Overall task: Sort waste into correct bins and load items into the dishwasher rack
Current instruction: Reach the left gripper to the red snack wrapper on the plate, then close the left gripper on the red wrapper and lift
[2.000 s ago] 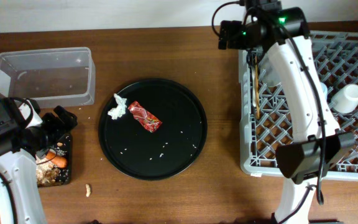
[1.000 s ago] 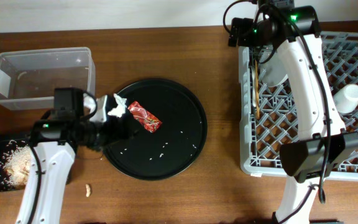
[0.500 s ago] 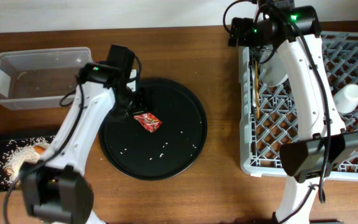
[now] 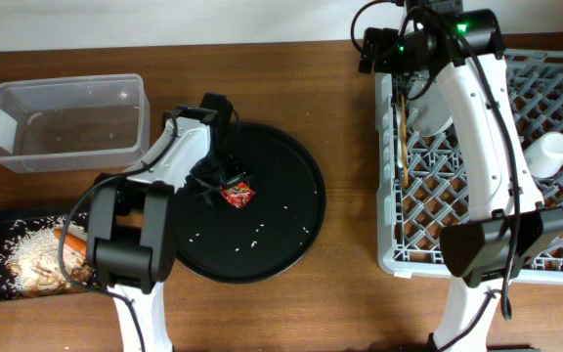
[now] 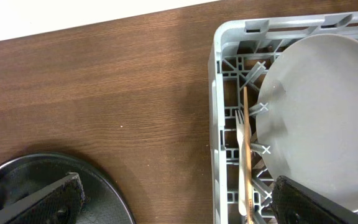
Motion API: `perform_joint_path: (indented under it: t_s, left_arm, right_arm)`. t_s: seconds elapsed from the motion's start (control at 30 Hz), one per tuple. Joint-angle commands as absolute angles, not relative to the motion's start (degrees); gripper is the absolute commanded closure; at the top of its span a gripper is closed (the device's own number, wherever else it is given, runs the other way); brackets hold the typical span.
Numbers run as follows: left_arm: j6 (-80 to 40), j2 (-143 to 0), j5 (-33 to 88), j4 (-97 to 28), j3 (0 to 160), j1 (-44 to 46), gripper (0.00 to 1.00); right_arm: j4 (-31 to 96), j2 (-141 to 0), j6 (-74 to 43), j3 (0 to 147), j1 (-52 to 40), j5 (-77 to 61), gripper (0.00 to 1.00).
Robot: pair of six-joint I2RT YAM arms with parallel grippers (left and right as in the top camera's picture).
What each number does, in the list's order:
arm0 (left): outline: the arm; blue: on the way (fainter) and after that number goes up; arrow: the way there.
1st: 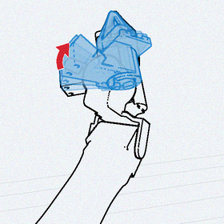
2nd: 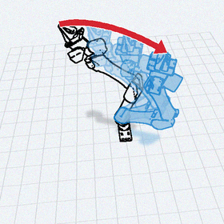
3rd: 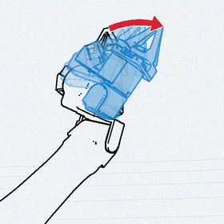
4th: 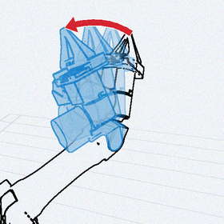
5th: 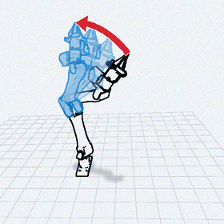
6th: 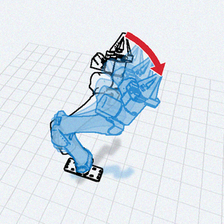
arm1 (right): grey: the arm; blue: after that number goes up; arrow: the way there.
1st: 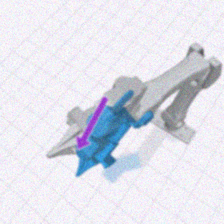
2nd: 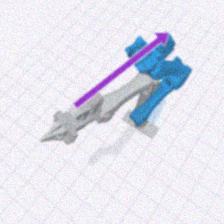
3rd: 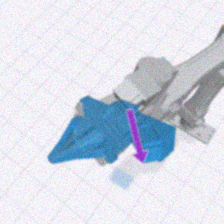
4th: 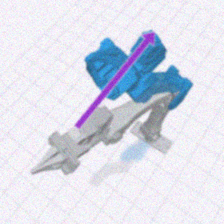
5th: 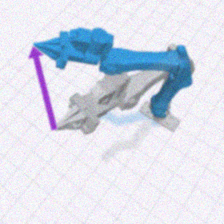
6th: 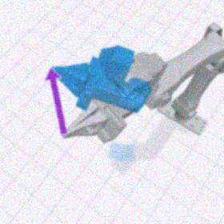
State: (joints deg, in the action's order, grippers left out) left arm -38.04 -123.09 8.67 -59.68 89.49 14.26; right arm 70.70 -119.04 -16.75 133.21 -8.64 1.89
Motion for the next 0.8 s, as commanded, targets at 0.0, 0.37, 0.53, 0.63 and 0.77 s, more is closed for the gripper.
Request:
perform_joint_path:
  t_s: [0.0,0.37,0.53,0.63,0.77]
  left_arm:
    - [-39.5,-125.6,9.9,-59.0,89.6,14.5,0.2]
    - [-39.4,-125.7,9.6,-57.5,89.6,15.0,0.79]
    - [-39.3,-125.6,9.6,-59.6,89.6,15.0,0.99]
    - [-39.0,-125.5,9.0,-61.2,90.2,15.0,0.99]
    - [-38.0,-123.6,8.7,-62.3,91.3,15.0,0.99]
  right_arm:
    - [70.7,-118.5,-17.5,133.3,-8.6,1.8,0.01]
    - [70.7,-118.5,-17.5,133.3,-8.6,1.8,0.01]
    - [70.7,-118.5,-17.5,133.3,-8.6,1.8,0.01]
    - [70.7,-118.5,-17.5,133.3,-8.6,1.8,0.01]
    - [70.7,-118.5,-17.5,133.3,-8.6,1.8,0.01]
